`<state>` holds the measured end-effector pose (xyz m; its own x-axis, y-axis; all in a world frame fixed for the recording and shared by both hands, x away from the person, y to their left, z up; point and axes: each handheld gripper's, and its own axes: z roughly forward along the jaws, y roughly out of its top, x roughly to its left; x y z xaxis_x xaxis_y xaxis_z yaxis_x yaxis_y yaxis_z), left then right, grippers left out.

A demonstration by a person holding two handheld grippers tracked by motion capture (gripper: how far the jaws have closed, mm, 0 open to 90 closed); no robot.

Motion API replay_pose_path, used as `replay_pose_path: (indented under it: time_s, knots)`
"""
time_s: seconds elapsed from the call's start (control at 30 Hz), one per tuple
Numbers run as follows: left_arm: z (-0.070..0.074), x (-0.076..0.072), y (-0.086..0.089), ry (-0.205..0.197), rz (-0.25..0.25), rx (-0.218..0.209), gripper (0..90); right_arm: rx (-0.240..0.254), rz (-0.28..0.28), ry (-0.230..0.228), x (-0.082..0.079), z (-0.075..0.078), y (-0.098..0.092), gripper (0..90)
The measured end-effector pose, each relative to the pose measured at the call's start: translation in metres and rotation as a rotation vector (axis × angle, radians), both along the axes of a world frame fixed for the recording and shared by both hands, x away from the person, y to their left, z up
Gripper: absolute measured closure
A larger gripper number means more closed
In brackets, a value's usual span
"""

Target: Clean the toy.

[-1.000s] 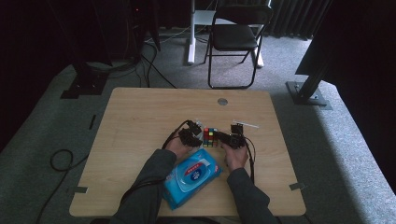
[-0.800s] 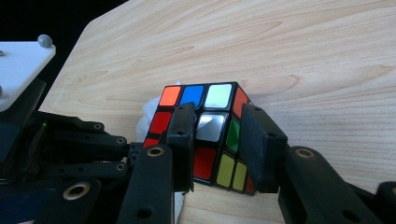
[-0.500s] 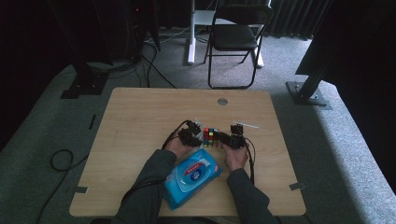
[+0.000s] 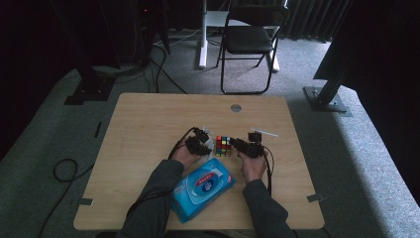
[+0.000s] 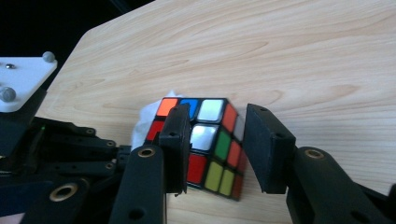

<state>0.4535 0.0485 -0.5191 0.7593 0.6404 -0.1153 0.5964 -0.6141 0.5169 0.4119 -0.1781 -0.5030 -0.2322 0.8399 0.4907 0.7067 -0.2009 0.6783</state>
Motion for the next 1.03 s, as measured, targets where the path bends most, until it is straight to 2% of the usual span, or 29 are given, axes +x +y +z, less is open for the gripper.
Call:
replay_pose_path:
  time_s: [0.3,0.43,0.9,1.03]
  knots:
    - [0.001,0.002,0.008,0.003,0.012,0.007,86.2,-0.032,-0.025,0.006,-0.003,-0.007,-0.014,60.6]
    - [0.000,0.002,0.015,0.005,0.028,-0.010,86.2,-0.050,-0.026,0.007,-0.004,-0.010,-0.015,60.6]
    - [-0.001,0.002,0.028,0.002,0.050,-0.024,86.1,-0.177,-0.040,0.019,-0.007,-0.020,-0.021,59.1]
    - [-0.002,0.002,0.030,0.002,0.055,-0.033,86.1,-0.180,-0.040,0.022,-0.006,-0.023,-0.024,59.0]
